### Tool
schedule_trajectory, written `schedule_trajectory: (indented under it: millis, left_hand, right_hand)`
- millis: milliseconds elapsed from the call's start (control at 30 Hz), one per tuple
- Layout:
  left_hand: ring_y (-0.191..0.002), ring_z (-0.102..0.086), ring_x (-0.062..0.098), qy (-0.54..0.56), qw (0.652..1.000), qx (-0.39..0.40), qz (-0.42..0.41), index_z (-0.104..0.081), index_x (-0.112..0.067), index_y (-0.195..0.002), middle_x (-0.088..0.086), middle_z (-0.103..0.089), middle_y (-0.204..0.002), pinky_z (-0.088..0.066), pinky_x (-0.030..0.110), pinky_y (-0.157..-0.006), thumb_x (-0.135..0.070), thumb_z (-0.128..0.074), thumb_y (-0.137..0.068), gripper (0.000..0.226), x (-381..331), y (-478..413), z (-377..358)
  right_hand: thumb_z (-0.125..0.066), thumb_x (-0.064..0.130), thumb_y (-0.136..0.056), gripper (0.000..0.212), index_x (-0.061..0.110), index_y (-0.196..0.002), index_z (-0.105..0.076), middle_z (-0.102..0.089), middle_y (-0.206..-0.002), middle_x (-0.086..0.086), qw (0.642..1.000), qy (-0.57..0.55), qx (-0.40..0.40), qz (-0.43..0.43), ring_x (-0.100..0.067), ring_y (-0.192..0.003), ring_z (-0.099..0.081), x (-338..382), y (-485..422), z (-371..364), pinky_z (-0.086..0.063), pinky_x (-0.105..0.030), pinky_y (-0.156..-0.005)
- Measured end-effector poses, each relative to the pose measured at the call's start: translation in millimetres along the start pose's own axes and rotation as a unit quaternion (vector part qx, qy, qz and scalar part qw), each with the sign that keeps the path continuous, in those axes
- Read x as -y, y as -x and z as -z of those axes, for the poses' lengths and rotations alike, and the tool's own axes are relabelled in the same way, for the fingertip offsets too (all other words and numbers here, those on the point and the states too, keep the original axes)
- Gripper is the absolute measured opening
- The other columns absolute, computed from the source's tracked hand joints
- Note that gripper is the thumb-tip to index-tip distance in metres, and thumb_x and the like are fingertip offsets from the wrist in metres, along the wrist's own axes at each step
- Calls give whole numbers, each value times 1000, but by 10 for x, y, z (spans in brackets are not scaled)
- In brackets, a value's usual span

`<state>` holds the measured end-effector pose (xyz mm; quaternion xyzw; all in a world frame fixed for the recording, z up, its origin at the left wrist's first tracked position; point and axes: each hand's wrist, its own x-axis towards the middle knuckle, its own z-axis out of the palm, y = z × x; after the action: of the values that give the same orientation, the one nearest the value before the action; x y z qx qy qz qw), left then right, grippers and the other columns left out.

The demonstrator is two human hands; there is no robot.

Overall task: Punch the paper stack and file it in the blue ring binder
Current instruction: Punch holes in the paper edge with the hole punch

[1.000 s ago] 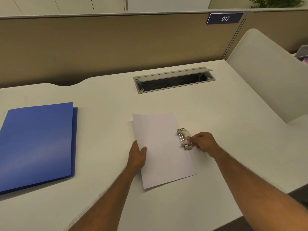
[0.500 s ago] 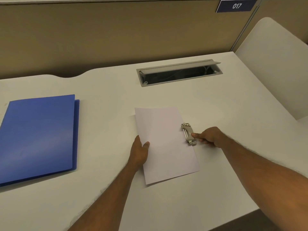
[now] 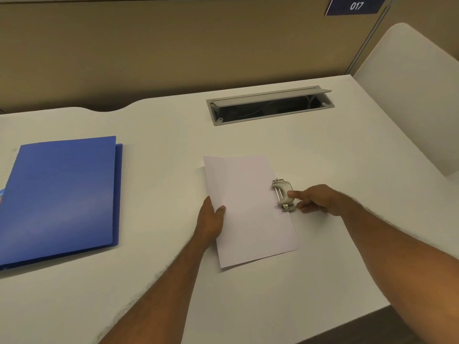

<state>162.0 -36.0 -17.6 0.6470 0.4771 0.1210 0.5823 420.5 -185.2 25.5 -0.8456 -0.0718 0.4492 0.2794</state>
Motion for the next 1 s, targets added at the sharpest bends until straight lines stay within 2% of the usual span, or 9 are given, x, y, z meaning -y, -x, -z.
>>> schedule_trajectory:
  millis: [100, 167, 367, 633, 733, 800, 867, 900, 1000]
  left_hand:
    - [-129, -47, 24, 6, 1000, -4, -4, -40, -9, -138, 6, -49, -140, -35, 36, -110, -14, -48, -95, 43, 6, 13, -9]
    - [-129, -47, 24, 7, 1000, -7, -2, -40, -10, -138, 6, -49, -141, -35, 37, -111, -14, -48, -95, 44, 10, 24, -13]
    - [-128, -48, 25, 7, 1000, -25, 0, -41, -7, -137, 9, -50, -140, -35, 32, -107, -12, -48, -95, 43, 4, 36, 0]
    - [-130, -46, 27, -5, 999, -48, 18, -39, -6, -140, 10, -48, -143, -34, 42, -112, -13, -49, -94, 47, 85, 37, 269]
    - [-128, -48, 27, -6, 999, -52, 12, -41, -6, -138, 10, -49, -140, -36, 41, -110, -12, -49, -94, 45, 95, 52, 318]
    - [-127, -48, 27, -6, 999, -53, 12, -42, -6, -137, 9, -50, -139, -36, 39, -110, -12, -49, -94, 43, 76, 64, 338]
    - [-126, -49, 26, 1, 998, -53, 13, -43, -7, -136, 7, -51, -138, -37, 38, -108, -11, -49, -94, 42, 71, 74, 359]
    - [-125, -50, 27, 6, 998, -55, 13, -43, -8, -135, 7, -52, -137, -38, 39, -108, -11, -49, -94, 41, 69, 84, 375]
    - [-122, -53, 27, 25, 998, -61, 12, -45, -9, -134, 7, -54, -135, -41, 43, -106, -11, -48, -94, 41, 67, 93, 433]
  right_hand:
    - [-87, 46, -49, 64, 2, -90, -66, -71, -81, -17, 998, -44, -12, 54, -22, -67, -67, -50, 23, -37, -58, -26, -62]
    - [-85, 40, -61, 49, 3, -87, -68, -69, -79, -15, 995, -60, -23, 79, -22, -71, -64, -108, 28, -88, -57, -30, -74]
    - [-77, 21, -78, 14, 11, -71, -69, -64, -71, -2, 980, -122, -55, 144, -12, -66, -52, -178, 112, -292, -42, -21, -64]
    - [-75, 21, -79, 16, 15, -67, -66, -65, -73, -6, 965, -180, -119, 147, -20, -76, -57, -300, 6, -301, -45, -33, -77]
    - [-75, 29, -79, 16, 15, -82, -69, -68, -83, -7, 966, -162, -141, 146, -23, -83, -60, -306, -9, -323, -47, -37, -82]
    - [-74, 41, -77, 34, 18, -100, -64, -66, -94, -3, 957, -89, -235, 145, -21, -88, -61, -295, 61, -401, -46, -41, -87]
    - [-72, 52, -72, 46, 22, -105, -60, -61, -99, 2, 915, -19, -330, 232, -17, -87, -59, -281, 242, -572, -45, -39, -86]
    - [-72, 58, -68, 54, 22, -107, -59, -60, -101, 5, 898, -1, -313, 309, -13, -87, -58, -293, 356, -703, -45, -33, -85]
    - [-65, 75, -63, 81, 23, -125, -52, -53, -126, 8, 849, 158, -130, 488, -3, -119, -46, -443, 717, -1237, -34, -24, -103]
